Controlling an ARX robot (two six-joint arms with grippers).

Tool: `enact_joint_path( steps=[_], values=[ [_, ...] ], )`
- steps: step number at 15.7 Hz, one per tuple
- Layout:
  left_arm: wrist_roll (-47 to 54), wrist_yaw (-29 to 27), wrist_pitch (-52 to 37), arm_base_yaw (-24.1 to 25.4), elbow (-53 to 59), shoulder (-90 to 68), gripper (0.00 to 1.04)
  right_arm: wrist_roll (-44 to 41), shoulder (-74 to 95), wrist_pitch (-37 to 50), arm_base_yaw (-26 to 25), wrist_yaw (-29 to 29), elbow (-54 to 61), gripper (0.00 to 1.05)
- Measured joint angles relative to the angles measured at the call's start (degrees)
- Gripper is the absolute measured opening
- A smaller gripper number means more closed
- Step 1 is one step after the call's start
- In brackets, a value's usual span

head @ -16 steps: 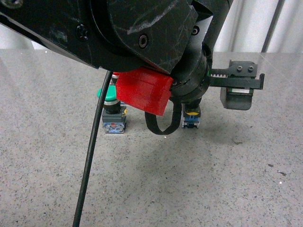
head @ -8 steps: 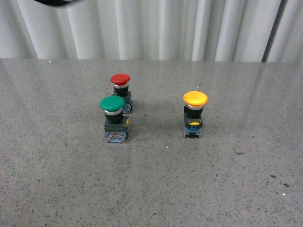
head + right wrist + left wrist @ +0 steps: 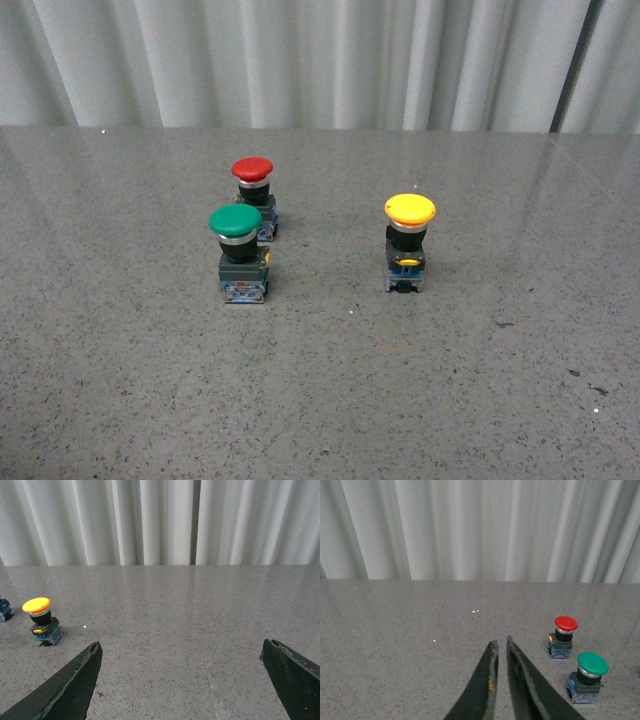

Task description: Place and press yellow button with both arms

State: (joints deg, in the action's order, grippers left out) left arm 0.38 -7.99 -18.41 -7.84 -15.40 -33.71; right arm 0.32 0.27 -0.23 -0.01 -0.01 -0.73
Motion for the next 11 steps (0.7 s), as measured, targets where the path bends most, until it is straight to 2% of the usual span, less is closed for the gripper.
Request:
enact_joint_path(
  steps=[1,7,11],
  values=[
    [-0.2,0.9,-0.2,1.0,1.9,1.7,0.02,0.0,0.0,0.0,0.0,0.0,0.0,0.98],
    [-0.2,7.3,0.2,6.7,6.2,5.9,0.02,0.0,0.0,0.0,0.0,0.0,0.0,0.98],
    [-0.3,7.1,0.4,8.2,7.5,7.7,0.02,0.0,0.0,0.0,0.0,0.0,0.0,0.98]
  ],
)
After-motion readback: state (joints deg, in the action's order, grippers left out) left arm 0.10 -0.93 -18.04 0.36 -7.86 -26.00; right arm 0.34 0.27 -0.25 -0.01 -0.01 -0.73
